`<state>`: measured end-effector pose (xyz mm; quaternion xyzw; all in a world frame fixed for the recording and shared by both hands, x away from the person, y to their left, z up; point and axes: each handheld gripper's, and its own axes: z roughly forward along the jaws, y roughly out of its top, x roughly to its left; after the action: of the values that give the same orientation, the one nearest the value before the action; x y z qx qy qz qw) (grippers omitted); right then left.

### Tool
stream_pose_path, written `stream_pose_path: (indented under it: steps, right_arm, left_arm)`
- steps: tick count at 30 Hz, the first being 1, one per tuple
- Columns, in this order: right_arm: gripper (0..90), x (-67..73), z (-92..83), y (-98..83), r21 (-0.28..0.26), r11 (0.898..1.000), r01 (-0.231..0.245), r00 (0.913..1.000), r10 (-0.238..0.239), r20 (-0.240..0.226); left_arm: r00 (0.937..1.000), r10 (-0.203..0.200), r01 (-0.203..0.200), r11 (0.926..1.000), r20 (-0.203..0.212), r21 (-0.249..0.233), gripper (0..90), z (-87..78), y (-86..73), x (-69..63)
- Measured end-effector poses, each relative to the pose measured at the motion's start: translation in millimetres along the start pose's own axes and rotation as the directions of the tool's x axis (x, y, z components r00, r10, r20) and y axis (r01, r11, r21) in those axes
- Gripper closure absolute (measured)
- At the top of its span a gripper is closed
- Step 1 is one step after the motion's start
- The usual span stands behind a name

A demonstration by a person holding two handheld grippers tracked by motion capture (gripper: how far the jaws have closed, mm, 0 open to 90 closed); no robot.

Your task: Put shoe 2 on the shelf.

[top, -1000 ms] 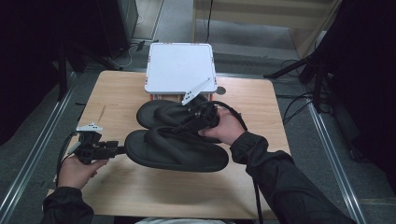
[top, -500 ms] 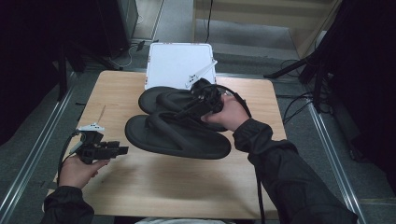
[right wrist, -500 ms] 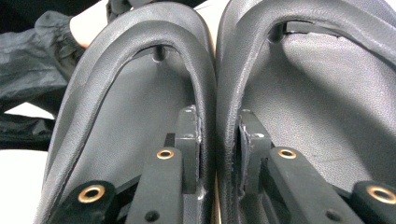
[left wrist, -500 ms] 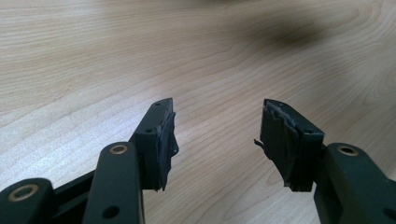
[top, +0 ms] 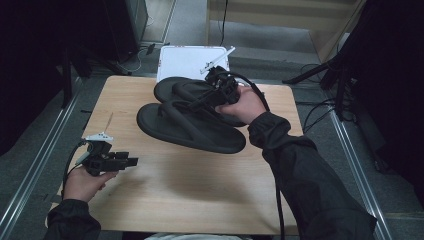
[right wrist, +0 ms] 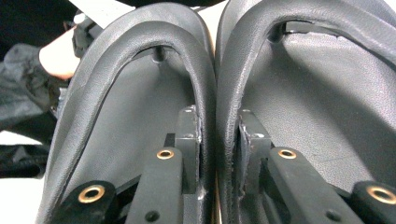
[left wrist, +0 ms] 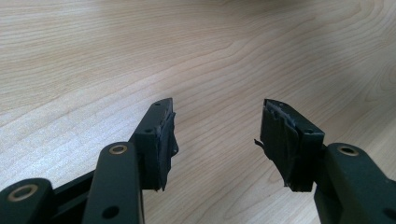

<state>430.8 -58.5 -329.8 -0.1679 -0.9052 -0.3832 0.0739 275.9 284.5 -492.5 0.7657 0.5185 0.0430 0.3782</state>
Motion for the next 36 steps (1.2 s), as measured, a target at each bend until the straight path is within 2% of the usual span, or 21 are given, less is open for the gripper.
stream_pose_path:
  steps: [2,9,13,14,17,18,23,25,27,30,31,32,33,34,35,36]
  right_arm:
    - [75.0,-1.4,0.3,1.7,-0.002,1.000,-0.007,1.0000,0.007,0.007]
    - [75.0,-18.8,3.5,15.2,-0.005,0.997,-0.072,0.9917,0.072,0.106]
    - [75.0,-29.6,5.1,21.4,-0.012,0.996,-0.093,0.9890,0.093,0.114]
    - [75.0,-34.2,5.7,25.8,-0.014,0.994,-0.110,0.9850,0.111,0.132]
    - [75.0,-39.0,6.4,30.6,-0.023,0.992,-0.121,0.9814,0.123,0.147]
    - [75.0,-43.8,7.7,34.9,-0.025,0.989,-0.143,0.9750,0.146,0.168]
    - [75.0,-58.3,12.4,42.5,-0.040,0.980,-0.195,0.9554,0.199,0.218]
    - [75.0,-65.3,14.8,43.7,-0.056,0.972,-0.230,0.9429,0.236,0.235]
    - [75.0,-71.7,17.6,45.5,-0.068,0.960,-0.271,0.9236,0.280,0.262]
    - [75.1,-79.0,20.6,48.6,-0.100,0.935,-0.340,0.8904,0.354,0.286]
    - [75.2,-81.3,21.3,49.9,-0.113,0.928,-0.355,0.8823,0.373,0.288]
    - [75.2,-81.3,21.3,49.9,-0.113,0.928,-0.355,0.8823,0.373,0.288]
    - [75.2,-82.4,22.1,51.5,-0.124,0.923,-0.365,0.8717,0.385,0.303]
    - [75.2,-83.6,23.3,54.0,-0.138,0.914,-0.381,0.8559,0.405,0.321]
    - [75.3,-85.0,25.6,57.7,-0.154,0.906,-0.395,0.8354,0.424,0.350]
    - [75.4,-85.4,26.9,59.9,-0.164,0.901,-0.402,0.8221,0.434,0.369]
  left_arm:
    - [1.0000,-0.001,0.001,1.0000,0.002,0.000,45.2,0.1,0.1,0.0]
    - [0.9999,0.011,-0.011,0.9999,0.007,0.006,45.2,2.4,1.4,-1.9]
    - [0.9998,0.012,-0.012,0.9999,0.013,0.010,45.2,3.7,2.3,-2.2]
    - [0.9997,0.020,-0.020,0.9997,0.011,0.013,45.2,4.5,2.8,-1.9]
    - [0.9998,0.018,-0.018,0.9997,0.013,0.016,45.2,5.5,3.2,-1.7]
    - [0.9997,0.016,-0.016,0.9997,0.018,0.017,45.2,6.1,3.7,-1.5]
    - [0.9995,0.019,-0.019,0.9997,0.026,0.013,45.2,7.5,4.7,-2.7]
    - [0.9996,0.025,-0.025,0.9996,0.014,0.015,45.2,7.8,5.1,-3.0]
    - [0.9995,0.029,-0.029,0.9995,0.013,0.008,45.3,7.1,5.8,-2.7]
    - [0.9994,0.031,-0.031,0.9995,0.014,0.007,45.3,7.0,6.1,-3.4]
    - [0.9994,0.032,-0.032,0.9994,0.012,0.011,45.3,7.7,6.2,-3.6]
    - [0.9994,0.032,-0.032,0.9994,0.012,0.011,45.3,7.7,6.2,-3.6]
    - [0.9992,0.039,-0.039,0.9991,0.011,0.015,45.3,8.6,6.6,-4.0]
    - [0.9993,0.037,-0.037,0.9992,0.010,0.014,45.3,9.4,6.8,-4.8]
    - [0.9991,0.041,-0.042,0.9990,0.012,0.018,45.4,10.4,7.2,-5.2]
    - [0.9990,0.042,-0.042,0.9989,0.015,0.022,45.4,11.3,7.4,-5.4]
